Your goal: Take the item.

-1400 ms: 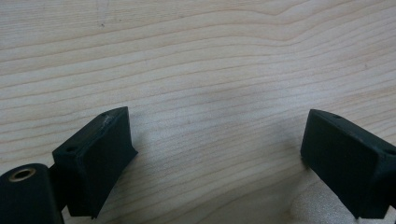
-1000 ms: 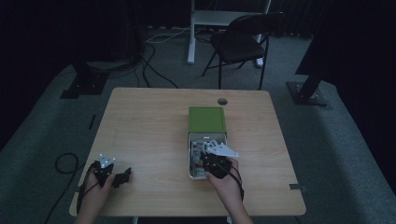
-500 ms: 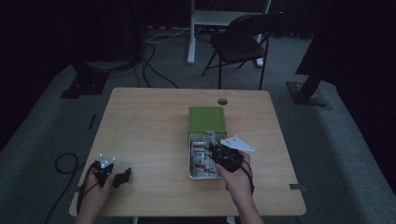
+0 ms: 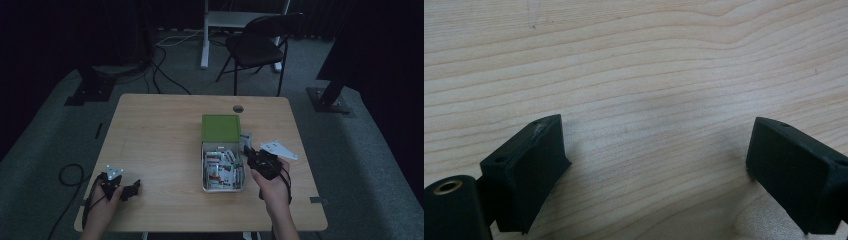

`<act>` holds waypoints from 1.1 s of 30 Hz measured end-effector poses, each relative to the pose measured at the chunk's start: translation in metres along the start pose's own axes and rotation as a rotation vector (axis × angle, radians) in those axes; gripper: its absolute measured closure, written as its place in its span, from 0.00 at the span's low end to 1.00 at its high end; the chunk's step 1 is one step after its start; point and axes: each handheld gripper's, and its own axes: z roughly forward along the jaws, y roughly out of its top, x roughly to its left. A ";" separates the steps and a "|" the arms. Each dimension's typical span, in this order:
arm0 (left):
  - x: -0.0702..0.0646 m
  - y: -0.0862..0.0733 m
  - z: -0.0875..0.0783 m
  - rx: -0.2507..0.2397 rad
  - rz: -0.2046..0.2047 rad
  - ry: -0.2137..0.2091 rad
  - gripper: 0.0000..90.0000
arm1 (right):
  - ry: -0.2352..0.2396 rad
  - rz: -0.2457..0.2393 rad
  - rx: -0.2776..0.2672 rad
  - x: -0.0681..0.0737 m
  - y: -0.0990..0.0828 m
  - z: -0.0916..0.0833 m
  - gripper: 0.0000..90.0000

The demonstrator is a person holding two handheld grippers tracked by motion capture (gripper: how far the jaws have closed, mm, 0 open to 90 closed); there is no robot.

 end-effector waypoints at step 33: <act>0.000 0.000 0.000 -0.002 0.002 0.001 0.11 | -0.105 0.041 0.033 -0.066 -0.045 -0.012 0.98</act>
